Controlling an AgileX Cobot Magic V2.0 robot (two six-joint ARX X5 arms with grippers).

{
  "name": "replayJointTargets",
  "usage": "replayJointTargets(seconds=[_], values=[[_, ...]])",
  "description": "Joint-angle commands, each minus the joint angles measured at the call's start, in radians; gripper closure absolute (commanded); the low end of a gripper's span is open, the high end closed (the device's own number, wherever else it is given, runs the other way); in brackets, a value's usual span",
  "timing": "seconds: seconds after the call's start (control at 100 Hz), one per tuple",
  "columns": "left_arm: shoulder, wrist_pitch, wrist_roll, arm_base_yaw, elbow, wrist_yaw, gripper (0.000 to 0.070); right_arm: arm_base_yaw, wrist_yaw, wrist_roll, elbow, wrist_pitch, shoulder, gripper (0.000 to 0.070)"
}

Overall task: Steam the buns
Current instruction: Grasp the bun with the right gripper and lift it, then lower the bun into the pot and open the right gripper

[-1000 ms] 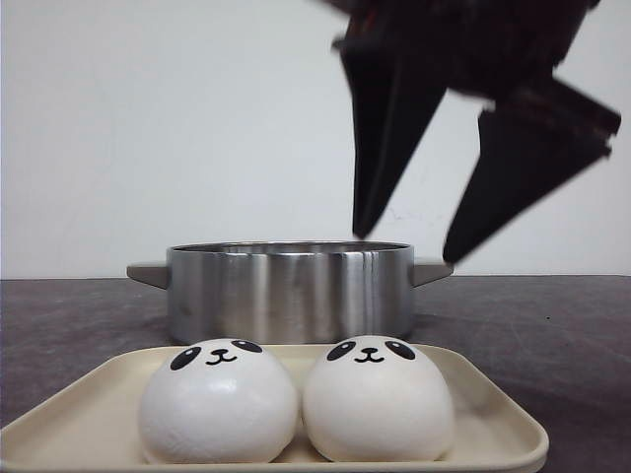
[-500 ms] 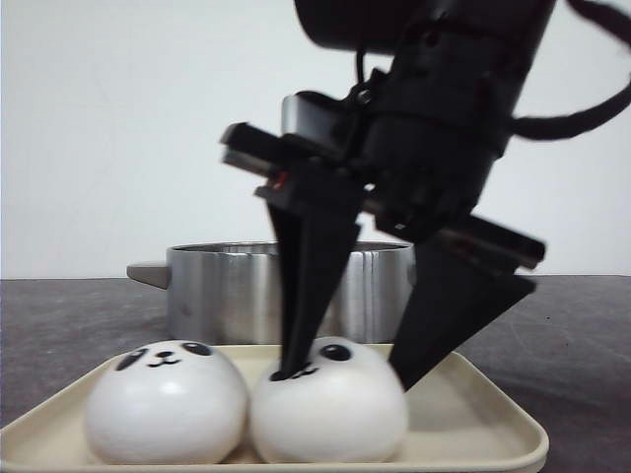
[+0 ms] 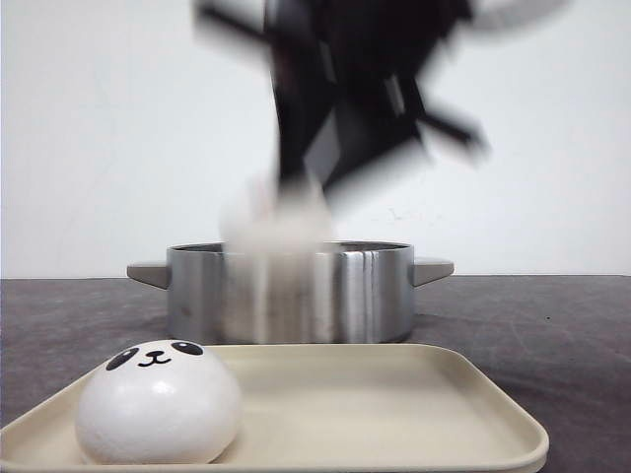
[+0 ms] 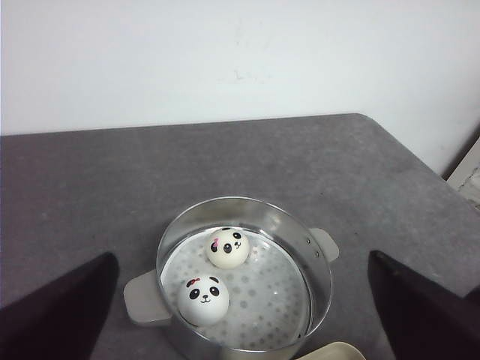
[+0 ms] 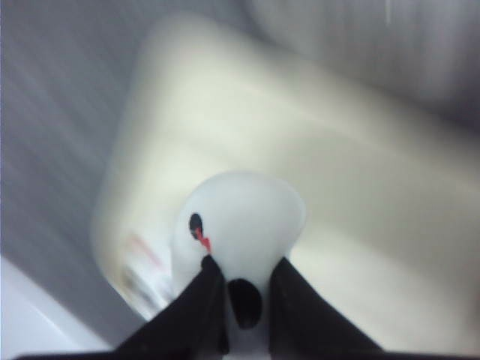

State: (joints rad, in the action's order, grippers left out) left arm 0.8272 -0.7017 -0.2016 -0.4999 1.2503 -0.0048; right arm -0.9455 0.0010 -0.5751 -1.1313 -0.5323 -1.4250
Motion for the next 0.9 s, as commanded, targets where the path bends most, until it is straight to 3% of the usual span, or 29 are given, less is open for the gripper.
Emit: replayJointTargets(seconds=[0.0, 0.1, 0.2, 0.51, 0.73, 0.89], values=[[0.011, 0.014, 0.004, -0.005, 0.022, -0.003, 0.0027, 0.002, 0.079, 0.123, -0.114, 0.016, 0.004, 0.0693], [0.024, 0.018, 0.003, -0.005, 0.022, -0.003, 0.0027, 0.050, 0.166, 0.246, -0.235, 0.026, -0.009, 0.0693], [0.040, 0.018, 0.003, -0.005, 0.022, -0.003, 0.0027, 0.110, 0.179, 0.299, -0.293, 0.056, -0.045, 0.0693], [0.096, 0.018, 0.002, -0.005, 0.022, -0.003, 0.0027, 0.292, 0.095, 0.304, -0.297, 0.019, -0.247, 0.0693], [0.125, 0.016, 0.002, -0.005, 0.022, -0.003, 0.0027, 0.346, -0.029, 0.311, -0.297, 0.023, -0.404, 0.0693], [0.142, 0.011, 0.002, -0.005, 0.022, -0.003, 0.0027, 0.360, -0.038, 0.319, -0.297, 0.023, -0.459, 0.0672]])
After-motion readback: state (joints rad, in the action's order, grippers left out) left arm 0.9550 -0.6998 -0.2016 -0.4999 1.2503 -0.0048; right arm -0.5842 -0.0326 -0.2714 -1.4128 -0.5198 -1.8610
